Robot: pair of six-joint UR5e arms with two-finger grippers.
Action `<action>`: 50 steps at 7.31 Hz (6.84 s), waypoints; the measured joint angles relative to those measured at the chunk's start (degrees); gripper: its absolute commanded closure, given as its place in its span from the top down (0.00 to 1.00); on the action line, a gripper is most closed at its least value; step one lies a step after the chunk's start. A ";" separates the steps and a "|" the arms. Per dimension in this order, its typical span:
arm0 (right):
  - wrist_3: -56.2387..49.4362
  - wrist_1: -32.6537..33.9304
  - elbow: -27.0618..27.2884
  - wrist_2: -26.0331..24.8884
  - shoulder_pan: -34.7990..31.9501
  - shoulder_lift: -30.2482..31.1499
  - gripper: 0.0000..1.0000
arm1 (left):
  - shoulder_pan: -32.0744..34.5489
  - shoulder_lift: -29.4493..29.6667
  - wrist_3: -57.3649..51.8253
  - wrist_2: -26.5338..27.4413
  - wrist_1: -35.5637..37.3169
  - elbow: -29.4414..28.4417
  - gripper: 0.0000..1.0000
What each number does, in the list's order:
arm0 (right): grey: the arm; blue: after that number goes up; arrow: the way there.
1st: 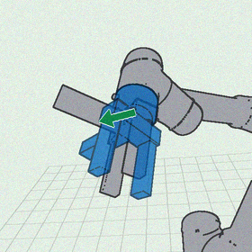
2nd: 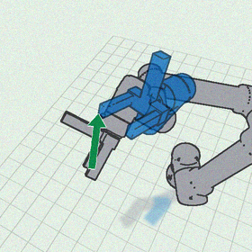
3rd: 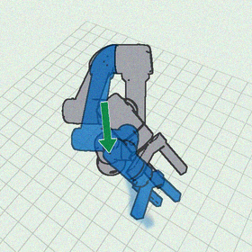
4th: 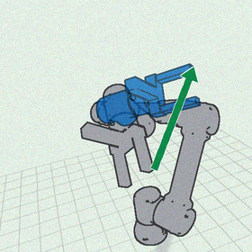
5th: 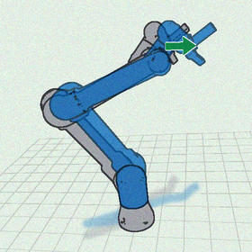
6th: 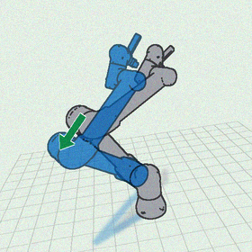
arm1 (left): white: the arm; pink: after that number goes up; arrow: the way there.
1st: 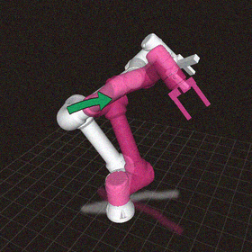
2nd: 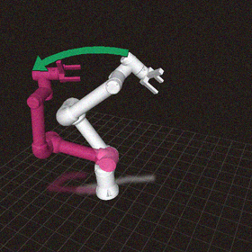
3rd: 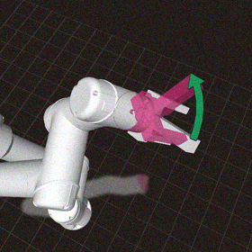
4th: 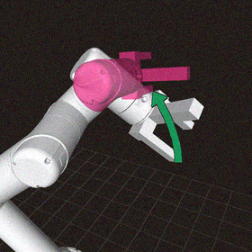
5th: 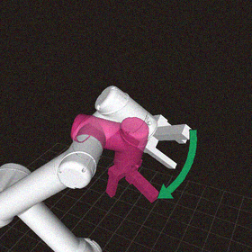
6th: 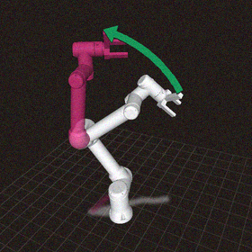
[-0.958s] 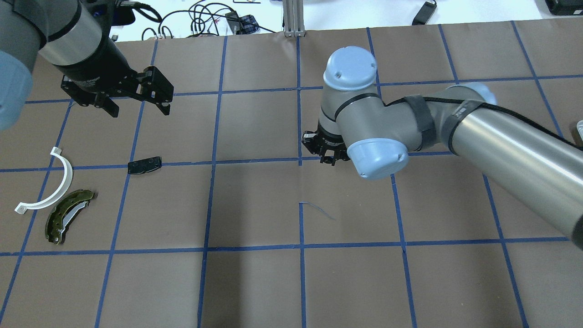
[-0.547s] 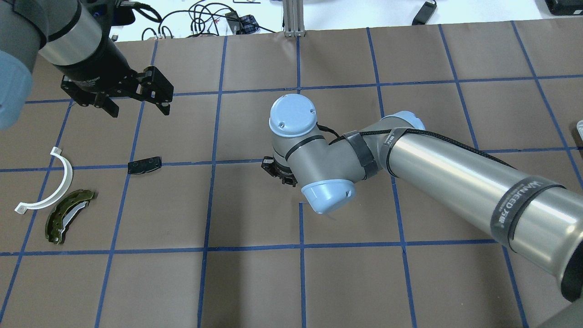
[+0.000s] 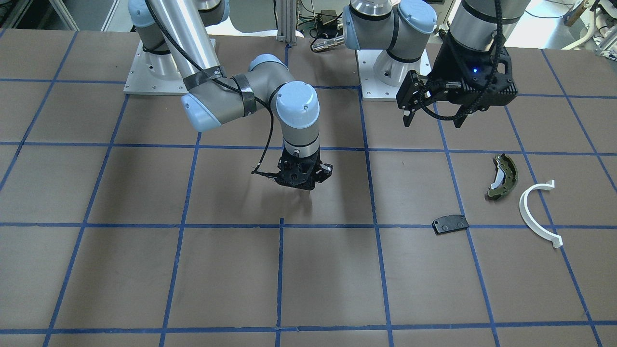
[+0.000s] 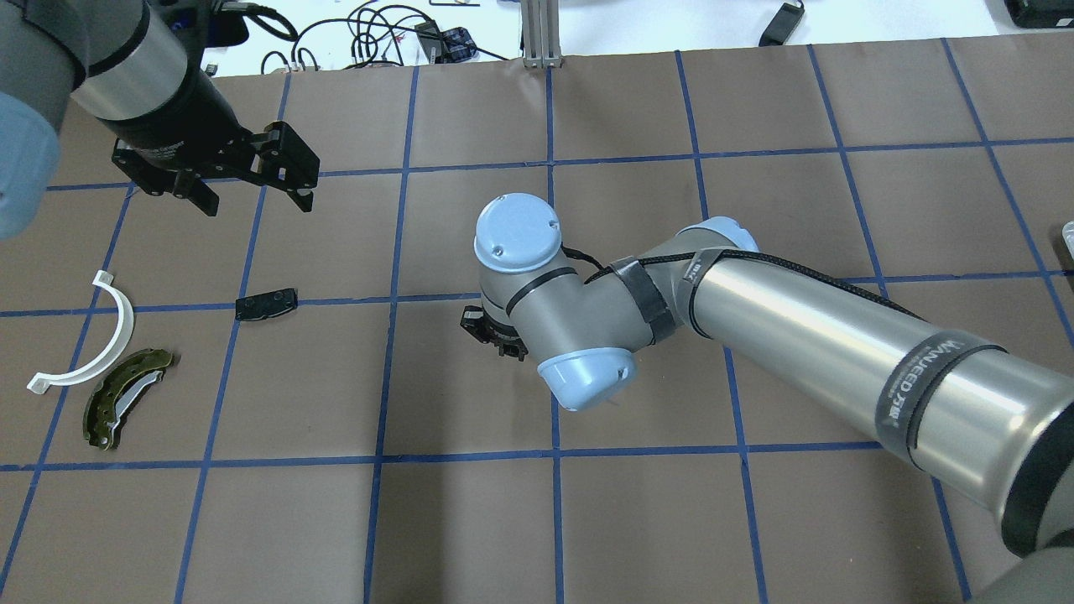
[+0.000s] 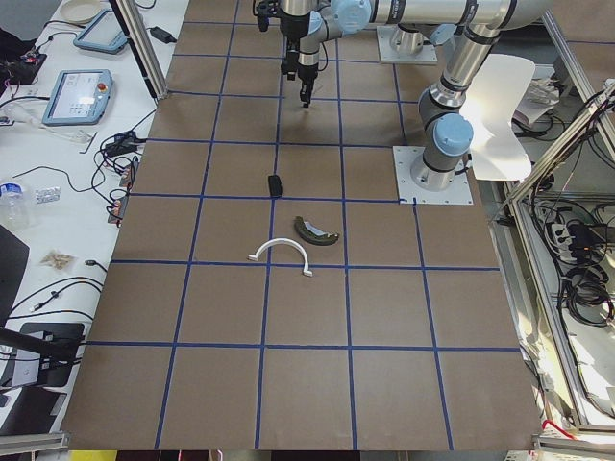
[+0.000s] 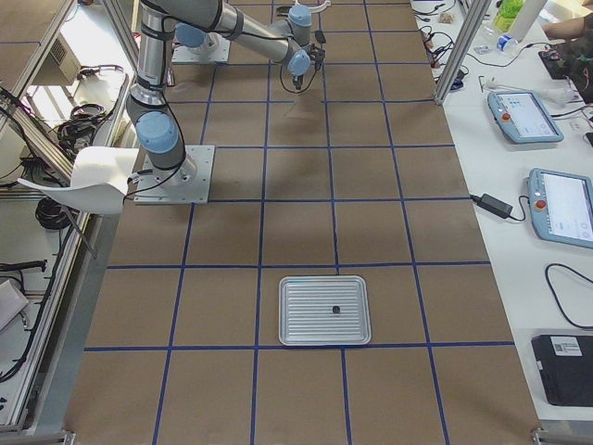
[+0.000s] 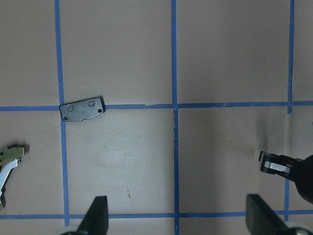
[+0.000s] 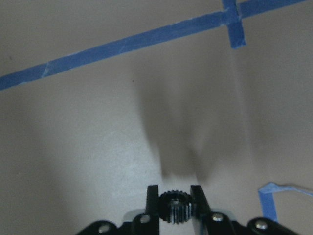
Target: Place bearing gear from tray to pile
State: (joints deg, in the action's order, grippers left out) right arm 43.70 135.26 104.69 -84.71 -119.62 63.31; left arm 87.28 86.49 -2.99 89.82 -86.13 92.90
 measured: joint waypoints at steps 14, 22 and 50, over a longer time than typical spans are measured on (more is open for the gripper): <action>-31.76 -19.05 0.07 -2.19 23.05 15.44 0.72 | -0.55 3.70 3.25 1.02 10.07 12.66 1.00; -84.93 -21.63 -2.29 -3.78 59.81 13.50 0.76 | 7.88 16.11 8.14 -3.14 23.46 19.21 1.00; -94.54 -18.13 -25.50 -7.41 81.28 -12.95 0.00 | -9.33 25.51 -11.16 -1.83 16.31 5.22 0.18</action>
State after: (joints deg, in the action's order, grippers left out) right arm -50.83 117.14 79.19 -92.13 -38.34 50.36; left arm 77.95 111.99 -14.15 87.99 -69.83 98.12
